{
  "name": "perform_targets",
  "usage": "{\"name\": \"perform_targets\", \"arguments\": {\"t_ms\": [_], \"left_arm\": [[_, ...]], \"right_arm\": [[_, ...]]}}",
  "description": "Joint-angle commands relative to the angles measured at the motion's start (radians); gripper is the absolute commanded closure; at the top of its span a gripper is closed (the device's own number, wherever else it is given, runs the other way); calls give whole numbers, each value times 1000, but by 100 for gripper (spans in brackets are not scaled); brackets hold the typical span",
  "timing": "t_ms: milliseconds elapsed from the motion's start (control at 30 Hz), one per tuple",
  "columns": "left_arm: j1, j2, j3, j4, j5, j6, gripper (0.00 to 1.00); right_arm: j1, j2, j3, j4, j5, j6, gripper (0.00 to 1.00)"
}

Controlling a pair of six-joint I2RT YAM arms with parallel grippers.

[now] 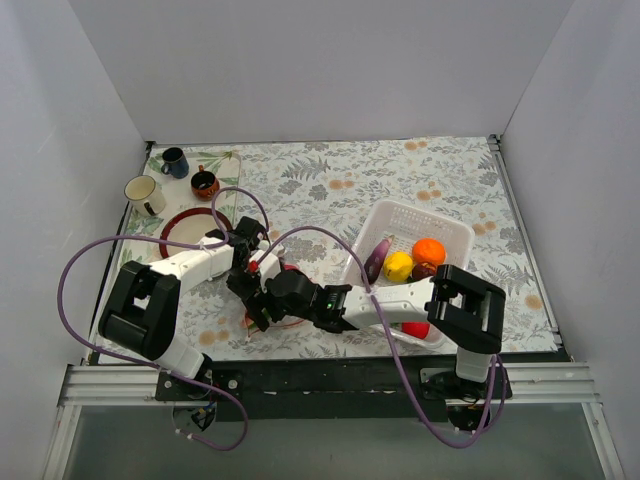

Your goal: Open the zip-top bag and remove the fake food

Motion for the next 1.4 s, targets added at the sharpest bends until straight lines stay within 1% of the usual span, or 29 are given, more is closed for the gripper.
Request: {"name": "perform_targets", "arguments": {"t_ms": [0,100,200,300,433,533,667,900,1033,1200,1367], "left_arm": [[-10,13,-10,4,33,-6,100],[-9,7,-12,2,31,-6,100],[-9,2,-16,2,29,-4,100],[-9,-2,-15,1,32,-7,100],[-9,-7,-9,-5,39,-9,100],[-9,-16,-10,-12,40,-4,100],[-9,-21,-18,-7,25,2,100],[-9,-9,-13,4,20,1,100],[-9,-6,-1,-4,19,-1,100],[-9,-7,2,-9,16,-4,100],[-9,-9,8,-15,8,-6,100]], "right_arm": [[5,-2,64,-33,68,29,16],[16,41,104,-137,132,34,16],[28,72,135,-197,183,38,16],[36,98,146,-211,217,42,16],[36,140,196,-280,260,48,17],[36,141,192,-275,286,52,18],[42,108,141,-288,318,48,23],[53,-24,-9,-317,363,49,24],[56,-78,-57,-364,386,35,25],[56,-96,-58,-366,381,28,26],[77,-66,0,-328,289,-4,26]]}}
